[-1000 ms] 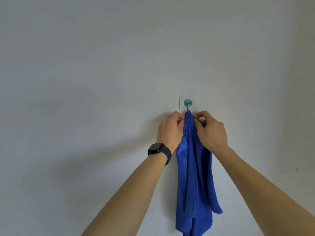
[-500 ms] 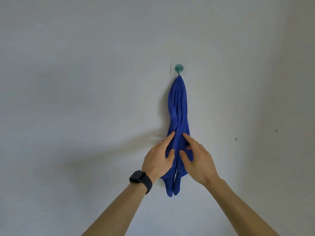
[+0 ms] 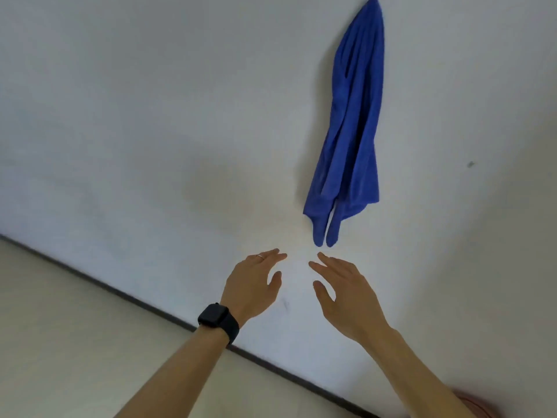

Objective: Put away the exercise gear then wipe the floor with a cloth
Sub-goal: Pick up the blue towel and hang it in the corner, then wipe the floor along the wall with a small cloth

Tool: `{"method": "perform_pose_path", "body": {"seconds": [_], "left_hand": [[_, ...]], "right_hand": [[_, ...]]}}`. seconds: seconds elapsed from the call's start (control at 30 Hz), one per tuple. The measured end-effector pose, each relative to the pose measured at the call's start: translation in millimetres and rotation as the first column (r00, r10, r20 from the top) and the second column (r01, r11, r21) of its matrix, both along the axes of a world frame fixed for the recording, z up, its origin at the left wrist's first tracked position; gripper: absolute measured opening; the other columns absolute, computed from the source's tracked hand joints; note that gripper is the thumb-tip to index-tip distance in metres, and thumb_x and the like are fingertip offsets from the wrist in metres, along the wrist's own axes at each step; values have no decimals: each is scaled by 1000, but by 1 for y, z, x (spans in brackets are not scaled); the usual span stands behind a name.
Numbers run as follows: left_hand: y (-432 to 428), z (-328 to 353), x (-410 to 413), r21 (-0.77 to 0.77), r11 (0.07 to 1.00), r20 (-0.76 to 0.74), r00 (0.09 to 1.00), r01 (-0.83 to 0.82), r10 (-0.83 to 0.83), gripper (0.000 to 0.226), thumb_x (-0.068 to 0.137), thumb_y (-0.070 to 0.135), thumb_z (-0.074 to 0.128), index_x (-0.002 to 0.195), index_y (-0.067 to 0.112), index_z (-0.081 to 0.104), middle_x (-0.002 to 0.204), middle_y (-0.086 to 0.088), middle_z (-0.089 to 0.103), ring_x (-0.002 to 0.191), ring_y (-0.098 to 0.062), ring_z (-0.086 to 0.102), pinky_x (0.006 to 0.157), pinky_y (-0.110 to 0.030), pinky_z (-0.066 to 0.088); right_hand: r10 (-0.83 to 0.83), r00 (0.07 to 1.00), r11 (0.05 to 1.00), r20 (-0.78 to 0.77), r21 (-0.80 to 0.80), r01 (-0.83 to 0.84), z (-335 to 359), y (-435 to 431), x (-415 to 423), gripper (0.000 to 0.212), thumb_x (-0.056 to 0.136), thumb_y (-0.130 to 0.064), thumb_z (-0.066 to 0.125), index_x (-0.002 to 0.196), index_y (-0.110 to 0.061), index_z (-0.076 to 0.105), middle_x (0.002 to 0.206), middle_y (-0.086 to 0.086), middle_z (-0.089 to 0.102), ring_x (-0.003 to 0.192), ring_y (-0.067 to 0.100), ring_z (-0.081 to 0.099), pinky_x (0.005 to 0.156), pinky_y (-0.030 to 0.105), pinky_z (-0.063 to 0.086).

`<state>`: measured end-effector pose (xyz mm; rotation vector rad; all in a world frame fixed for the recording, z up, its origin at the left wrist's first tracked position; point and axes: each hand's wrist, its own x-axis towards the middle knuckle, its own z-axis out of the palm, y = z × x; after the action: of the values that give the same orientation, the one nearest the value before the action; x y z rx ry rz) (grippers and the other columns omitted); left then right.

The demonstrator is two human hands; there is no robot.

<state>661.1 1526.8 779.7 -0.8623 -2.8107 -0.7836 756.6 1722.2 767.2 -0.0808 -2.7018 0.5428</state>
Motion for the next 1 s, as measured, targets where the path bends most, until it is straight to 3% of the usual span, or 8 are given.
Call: {"method": "perform_pose_path", "body": {"seconds": [0.13, 0.27, 0.43, 0.53, 0.7, 1.0], "left_hand": [[-88, -50, 55, -124, 970, 76, 972, -210, 220, 43, 101, 34, 47, 144, 35, 48, 152, 14, 42, 135, -8, 44, 114, -28, 31], [-201, -83, 135, -281, 851, 128, 861, -444, 492, 45, 100, 34, 45, 145, 35, 46, 154, 11, 41, 140, -9, 39, 117, -32, 29], [-345, -85, 266, -382, 597, 105, 609, -705, 786, 47, 102, 36, 39, 149, 39, 37, 159, 14, 31, 147, -9, 26, 122, -35, 17], [-428, -81, 360, -380, 416, 93, 413, -826, 906, 47, 100, 36, 42, 147, 40, 40, 157, 14, 34, 146, -9, 28, 122, -35, 19], [-543, -87, 518, -383, 150, 109, 117, -912, 987, 47, 99, 38, 45, 145, 42, 42, 155, 14, 38, 143, -11, 33, 120, -34, 23], [-681, -84, 727, -375, -165, 123, -225, -912, 967, 47, 99, 38, 45, 146, 41, 42, 156, 11, 37, 143, -16, 34, 118, -36, 26]], "right_hand": [[178, 977, 984, 121, -27, -176, -36, -51, 14, 39, 102, -39, 49, 141, -39, 53, 153, -20, 40, 144, 9, 32, 113, 31, 30], [416, 881, 908, 226, -60, -414, -58, -141, 28, 39, 102, -40, 47, 141, -44, 50, 153, -24, 38, 146, 4, 24, 112, 25, 25], [699, 682, 708, 216, -73, -703, -57, -286, 63, 39, 100, -39, 53, 138, -38, 55, 148, -17, 48, 143, 9, 33, 112, 25, 26], [828, 523, 541, 200, -42, -840, -53, -386, 102, 39, 99, -41, 53, 139, -38, 55, 147, -16, 50, 143, 10, 35, 114, 33, 33], [936, 270, 282, 225, -20, -959, -54, -547, 197, 41, 101, -42, 49, 142, -39, 51, 150, -17, 46, 146, 9, 28, 115, 33, 28], [959, -44, -50, 280, 14, -999, -55, -762, 366, 48, 98, -51, 33, 142, -40, 50, 151, -17, 45, 146, 10, 28, 116, 31, 26]]}}
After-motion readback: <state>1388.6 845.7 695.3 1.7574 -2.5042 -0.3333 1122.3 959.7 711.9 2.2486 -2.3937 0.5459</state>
